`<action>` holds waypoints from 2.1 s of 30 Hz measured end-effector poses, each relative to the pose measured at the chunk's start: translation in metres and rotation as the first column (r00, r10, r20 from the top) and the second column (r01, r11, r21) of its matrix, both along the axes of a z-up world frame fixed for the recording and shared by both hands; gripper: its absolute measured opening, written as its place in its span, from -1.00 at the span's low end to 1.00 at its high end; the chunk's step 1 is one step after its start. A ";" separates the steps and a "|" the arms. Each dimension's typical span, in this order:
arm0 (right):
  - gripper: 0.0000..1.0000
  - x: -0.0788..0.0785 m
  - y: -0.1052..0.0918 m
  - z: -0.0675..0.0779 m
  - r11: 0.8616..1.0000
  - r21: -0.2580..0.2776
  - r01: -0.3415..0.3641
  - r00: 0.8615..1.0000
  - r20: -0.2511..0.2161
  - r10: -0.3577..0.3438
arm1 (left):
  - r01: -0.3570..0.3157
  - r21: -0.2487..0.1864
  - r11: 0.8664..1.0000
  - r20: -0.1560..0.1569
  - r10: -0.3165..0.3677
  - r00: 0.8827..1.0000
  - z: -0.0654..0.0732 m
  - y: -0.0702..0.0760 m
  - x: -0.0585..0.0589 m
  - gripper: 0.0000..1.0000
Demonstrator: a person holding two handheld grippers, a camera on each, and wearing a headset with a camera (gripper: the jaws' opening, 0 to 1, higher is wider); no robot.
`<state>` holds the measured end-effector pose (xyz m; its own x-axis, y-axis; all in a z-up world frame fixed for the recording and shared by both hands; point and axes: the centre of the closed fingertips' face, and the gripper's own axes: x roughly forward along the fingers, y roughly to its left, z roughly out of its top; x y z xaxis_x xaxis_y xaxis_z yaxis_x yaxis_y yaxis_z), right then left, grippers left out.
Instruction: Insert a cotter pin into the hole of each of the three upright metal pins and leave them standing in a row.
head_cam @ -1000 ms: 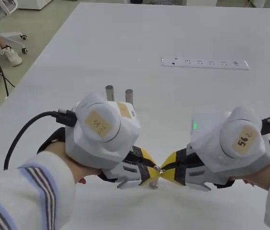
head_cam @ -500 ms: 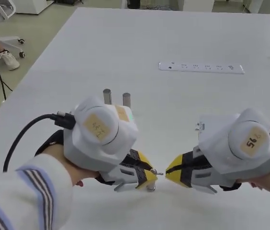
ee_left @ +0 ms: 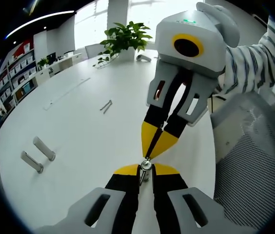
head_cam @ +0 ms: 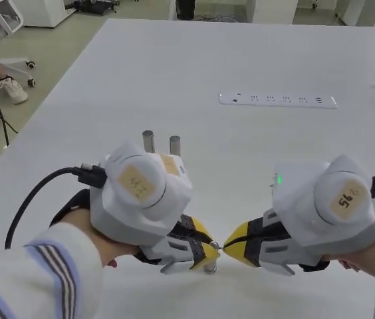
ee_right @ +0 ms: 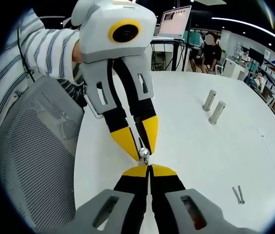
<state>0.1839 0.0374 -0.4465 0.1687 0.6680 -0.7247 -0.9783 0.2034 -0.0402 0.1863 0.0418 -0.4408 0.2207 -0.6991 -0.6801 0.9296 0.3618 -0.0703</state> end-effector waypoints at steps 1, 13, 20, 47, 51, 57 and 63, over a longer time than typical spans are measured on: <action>-1.00 0.001 0.000 0.000 1.000 0.002 0.005 1.000 0.000 -0.005 | -0.004 -0.001 1.000 -0.003 0.004 1.000 0.000 0.000 0.000 -0.89; -0.92 -0.003 -0.008 0.003 0.998 0.022 0.057 0.998 -0.003 -0.057 | -0.007 -0.007 1.000 0.029 0.007 1.000 0.003 0.001 0.000 -0.82; -0.74 -0.008 -0.011 0.004 0.991 0.069 0.111 0.994 -0.022 -0.110 | -0.054 -0.117 0.992 0.011 0.056 0.998 0.021 0.004 -0.001 -0.51; -0.57 -0.014 0.013 -0.018 0.975 0.143 0.169 0.982 -0.115 -0.153 | -0.279 -0.315 0.907 0.004 0.295 0.955 0.041 0.055 -0.012 0.95; -0.56 -0.013 0.016 -0.019 0.971 0.157 0.178 0.980 -0.119 -0.161 | -0.320 -0.311 0.895 -0.019 0.331 0.943 0.040 0.064 -0.014 0.98; -0.53 -0.011 0.021 -0.021 0.969 0.170 0.177 0.982 -0.097 -0.163 | -0.361 -0.275 0.891 -0.040 0.364 0.930 0.028 0.078 -0.019 0.98; -0.53 -0.007 0.023 -0.026 0.970 0.160 0.182 0.982 -0.084 -0.170 | -0.389 -0.286 0.876 -0.048 0.392 0.919 0.029 0.080 -0.020 0.97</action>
<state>0.1767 0.0609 -0.4726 0.2480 0.7444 -0.6199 -0.9257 0.3708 0.0749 0.1662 0.1219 -0.4120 0.5227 -0.7171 -0.4611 0.7181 0.6618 -0.2152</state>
